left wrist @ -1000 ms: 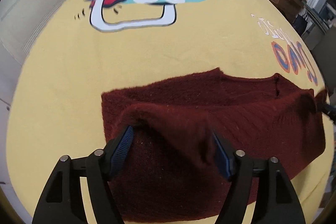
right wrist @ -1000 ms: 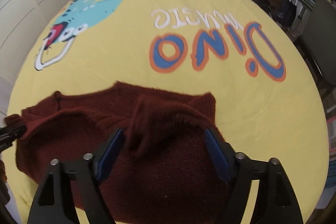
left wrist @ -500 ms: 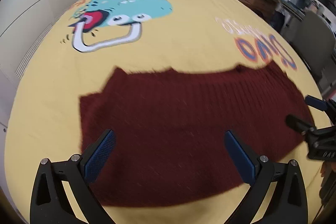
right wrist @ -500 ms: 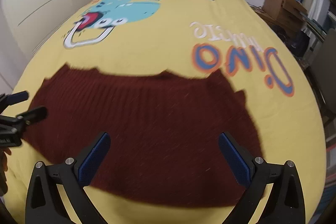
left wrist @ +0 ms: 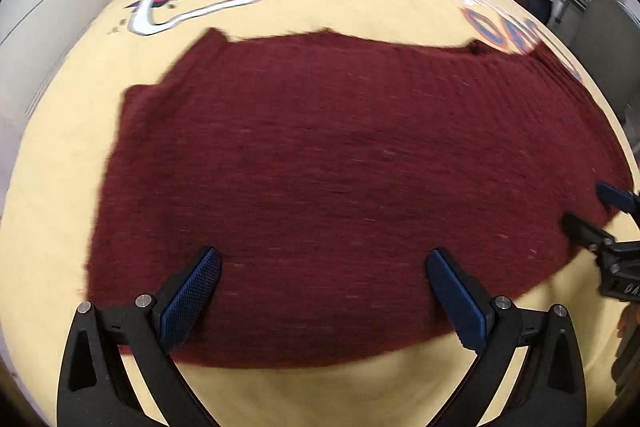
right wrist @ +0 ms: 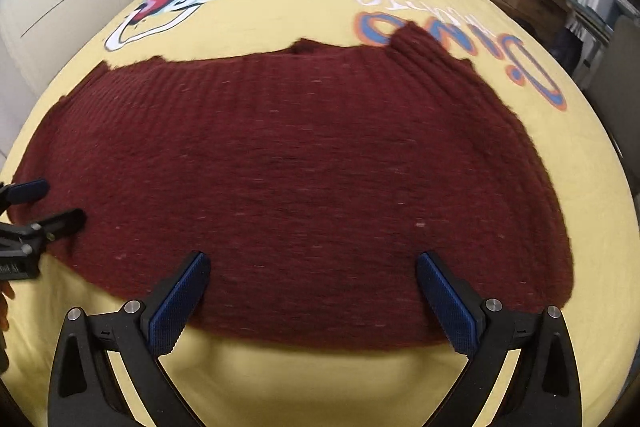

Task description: Fold small clothes

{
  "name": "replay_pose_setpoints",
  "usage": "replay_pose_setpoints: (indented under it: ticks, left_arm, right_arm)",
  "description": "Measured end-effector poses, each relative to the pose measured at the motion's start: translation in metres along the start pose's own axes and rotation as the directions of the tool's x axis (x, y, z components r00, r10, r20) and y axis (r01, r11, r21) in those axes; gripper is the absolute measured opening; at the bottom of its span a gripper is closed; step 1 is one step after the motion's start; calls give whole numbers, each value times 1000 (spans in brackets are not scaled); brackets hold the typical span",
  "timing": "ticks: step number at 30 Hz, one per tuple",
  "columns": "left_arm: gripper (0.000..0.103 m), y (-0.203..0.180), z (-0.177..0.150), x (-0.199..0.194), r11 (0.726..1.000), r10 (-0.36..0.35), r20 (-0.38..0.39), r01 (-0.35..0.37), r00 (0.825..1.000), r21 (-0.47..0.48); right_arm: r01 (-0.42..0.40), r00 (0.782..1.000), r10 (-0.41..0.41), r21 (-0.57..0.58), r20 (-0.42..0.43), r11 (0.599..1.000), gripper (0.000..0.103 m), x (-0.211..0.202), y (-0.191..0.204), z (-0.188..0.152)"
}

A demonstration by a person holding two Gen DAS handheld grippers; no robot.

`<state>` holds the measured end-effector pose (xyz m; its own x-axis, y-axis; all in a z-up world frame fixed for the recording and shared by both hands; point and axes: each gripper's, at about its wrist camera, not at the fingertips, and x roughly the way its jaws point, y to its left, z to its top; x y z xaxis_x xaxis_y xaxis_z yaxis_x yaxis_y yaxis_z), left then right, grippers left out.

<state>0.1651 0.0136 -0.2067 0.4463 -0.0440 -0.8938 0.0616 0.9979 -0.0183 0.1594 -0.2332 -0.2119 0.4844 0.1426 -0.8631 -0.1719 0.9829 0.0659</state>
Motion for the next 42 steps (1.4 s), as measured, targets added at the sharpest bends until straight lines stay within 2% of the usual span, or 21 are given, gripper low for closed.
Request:
replay_pose_setpoints:
  ticks: [6, 9, 11, 17, 29, 33, 36, 39, 42]
  left_arm:
    - [102, 36, -2, -2, 998, 43, -1, -43, 999, -43]
    - [102, 45, -9, -2, 999, 45, 3, -45, 999, -29]
    - [102, 43, -13, 1, 999, 52, 3, -52, 999, -2]
    - [102, 49, -18, 8, 999, 18, 22, -17, 1000, -48]
    - [102, 50, -26, 2, 998, 25, 57, -22, 998, -57]
    - [102, 52, -19, 2, 998, 17, 25, -15, 1000, -57]
    - [102, 53, -9, 0, 999, 8, -45, -10, 999, -47]
    - [102, 58, 2, -10, 998, -33, -107, 26, 994, -62]
    - [102, 73, 11, -32, 991, -61, -53, 53, 997, -126]
  right_arm:
    - [28, 1000, -28, 81, 10, 996, 102, -6, -41, 1]
    - [32, 999, -32, 105, 4, 994, 102, -6, -53, -3]
    - [33, 999, -32, 99, -4, 995, 102, -3, -54, -5]
    - [11, 1000, -13, 106, 18, 994, 103, 8, -55, -16]
    - [36, 999, -36, 107, -8, 994, 103, 7, -54, -14]
    - [38, 999, -34, 100, -40, 994, 103, 3, -50, -6]
    - [14, 998, -9, 96, -57, 995, 103, -9, -47, 0]
    - [6, 998, -2, 63, -64, 998, 103, -21, -41, -1]
    - [1, 998, 2, 35, -70, 999, 103, -33, -37, -9]
